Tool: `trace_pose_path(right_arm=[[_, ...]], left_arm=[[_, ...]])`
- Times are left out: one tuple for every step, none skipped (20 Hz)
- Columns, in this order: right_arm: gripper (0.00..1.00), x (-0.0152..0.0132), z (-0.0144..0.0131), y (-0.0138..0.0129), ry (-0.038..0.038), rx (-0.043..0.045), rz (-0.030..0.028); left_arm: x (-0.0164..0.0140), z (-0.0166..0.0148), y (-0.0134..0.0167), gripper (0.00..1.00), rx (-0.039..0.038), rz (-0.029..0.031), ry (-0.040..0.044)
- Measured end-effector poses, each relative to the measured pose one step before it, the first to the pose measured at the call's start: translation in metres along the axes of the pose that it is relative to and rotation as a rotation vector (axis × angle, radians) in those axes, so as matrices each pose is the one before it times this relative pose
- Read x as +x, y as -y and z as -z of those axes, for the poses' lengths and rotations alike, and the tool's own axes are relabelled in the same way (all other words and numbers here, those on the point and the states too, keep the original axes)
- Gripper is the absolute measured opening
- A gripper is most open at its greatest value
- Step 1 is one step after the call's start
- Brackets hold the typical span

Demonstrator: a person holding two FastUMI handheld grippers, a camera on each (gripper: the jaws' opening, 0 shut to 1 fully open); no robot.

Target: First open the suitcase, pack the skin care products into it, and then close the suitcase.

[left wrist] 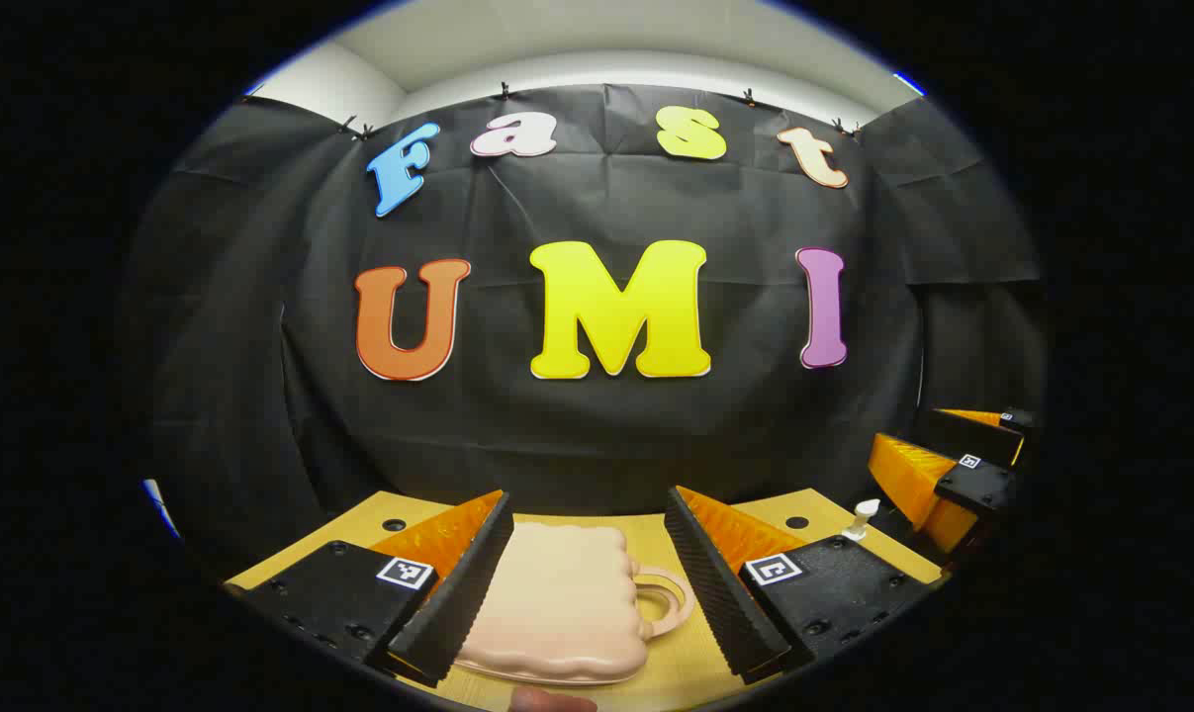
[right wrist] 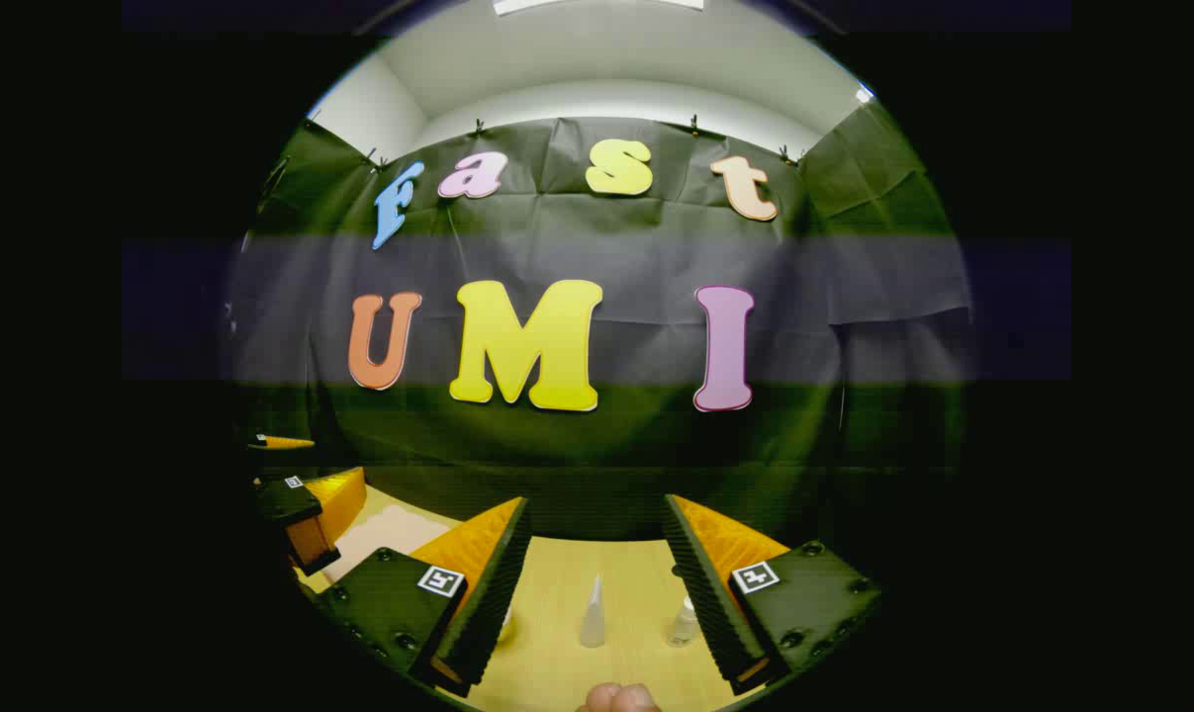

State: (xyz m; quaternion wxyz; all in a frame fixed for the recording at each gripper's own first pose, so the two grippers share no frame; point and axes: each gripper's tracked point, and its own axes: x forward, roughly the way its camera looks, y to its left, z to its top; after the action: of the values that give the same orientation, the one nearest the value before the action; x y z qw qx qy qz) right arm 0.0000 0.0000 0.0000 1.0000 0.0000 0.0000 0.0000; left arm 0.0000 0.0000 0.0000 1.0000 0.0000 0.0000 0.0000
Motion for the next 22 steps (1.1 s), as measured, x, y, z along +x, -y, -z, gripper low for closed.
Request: trace_pose_path(right_arm=[[0.8,0.00202,-0.00024,-0.00246,-0.00054,-0.00114,-0.00372],[0.8,0.00096,-0.00021,-0.00356,-0.00035,-0.00277,-0.00388],[0.8,0.00067,-0.00162,-0.00194,0.00278,-0.0043,-0.00049],[0.79,0.00101,-0.00083,-0.00167,0.0024,0.00315,-0.00005],[0.79,0.00083,-0.00182,-0.00317,0.00116,0.00747,-0.00212],[0.79,-0.00018,0.00038,-0.00253,-0.00052,0.00356,-0.00489],[0.8,-0.0001,-0.00055,-0.00417,-0.00057,-0.00601,-0.00618],[0.8,0.00056,-0.00008,-0.00345,0.00065,-0.00165,-0.00827],[0.8,0.00018,0.00051,-0.00196,-0.00384,-0.00202,-0.00342],[0.8,0.00085,0.00044,0.00009,0.00023,0.00138,-0.00011],[0.8,-0.00044,-0.00173,-0.00106,0.00165,0.00337,-0.00252],[0.8,0.0016,0.00009,0.00047,0.00172,0.00107,0.00058],[0.8,0.00124,-0.00102,0.0021,0.00201,0.00252,0.00326],[0.8,0.00074,0.00225,0.00288,-0.00422,0.00266,0.00042],[0.8,0.00089,0.00236,0.00294,-0.0072,-0.00019,0.00227],[0.8,0.00066,0.00382,0.00292,-0.00849,-0.00027,-0.00469],[0.8,0.0,0.00236,0.00183,-0.00807,0.00109,-0.01113],[0.8,-0.00039,0.00299,0.00614,-0.00603,-0.00585,0.00356],[0.79,-0.00036,0.00373,0.0077,-0.00572,-0.00859,0.00679],[0.8,-0.0021,0.00507,0.00638,-0.00487,-0.01293,0.00658],[0.8,-0.00195,0.00506,0.0083,-0.00734,-0.01448,0.01196],[0.8,-0.00166,0.00762,0.00974,-0.01247,-0.00913,0.01493]], left_arm=[[0.00277,0.00215,-0.00039,0.98,0.00072,0.00685,-0.00737],[-0.00072,0.0014,-0.00469,0.98,0.014,-0.00176,-0.00279],[-0.00036,-0.00199,-0.00532,0.98,0.00938,-0.00824,0.00701],[0.00003,-0.00228,-0.00657,0.98,0.00065,-0.014,0.00692],[-0.00032,-0.00189,-0.00291,0.98,-0.00252,-0.00847,0.00304],[-0.0011,0.00004,-0.00065,0.98,-0.00033,-0.00271,0.0033],[0.00031,-0.00091,-0.00103,0.98,0.00376,0.00134,-0.00282],[-0.00032,-0.00062,-0.00191,0.98,0.00942,-0.00651,-0.00306],[-0.00092,-0.00253,-0.00212,0.98,0.00515,-0.00118,0.00683],[0.00011,-0.00272,-0.00146,0.98,0.00127,-0.00309,0.00797],[-0.00008,-0.00166,-0.00057,0.98,0.0031,-0.00213,0.00556],[0.00001,0.00063,-0.00027,0.98,0.00184,-0.00255,0.00156],[0.00063,0.0007,0.00133,0.98,0.00002,-0.00128,-0.0015],[0.00089,0.00135,0.00234,0.98,-0.00322,0.00116,-0.00104],[0.0008,0.0024,0.00308,0.98,-0.00723,0.01151,-0.00955],[-0.00153,0.00221,0.00488,0.98,-0.01177,0.00883,-0.00369],[0.00113,0.00279,0.00527,0.98,-0.01093,0.01164,-0.00675],[0.00058,0.00246,0.00495,0.98,-0.00587,0.00906,-0.00391],[0.00113,0.00305,0.00545,0.98,-0.00583,0.01285,0.00155],[0.00206,0.00449,0.00874,0.98,0.00323,0.02163,-0.00467],[0.00181,0.00809,0.00857,0.98,0.01959,0.01778,-0.01205],[0.00081,0.00826,0.00587,0.98,0.02275,0.01683,-0.02003]])
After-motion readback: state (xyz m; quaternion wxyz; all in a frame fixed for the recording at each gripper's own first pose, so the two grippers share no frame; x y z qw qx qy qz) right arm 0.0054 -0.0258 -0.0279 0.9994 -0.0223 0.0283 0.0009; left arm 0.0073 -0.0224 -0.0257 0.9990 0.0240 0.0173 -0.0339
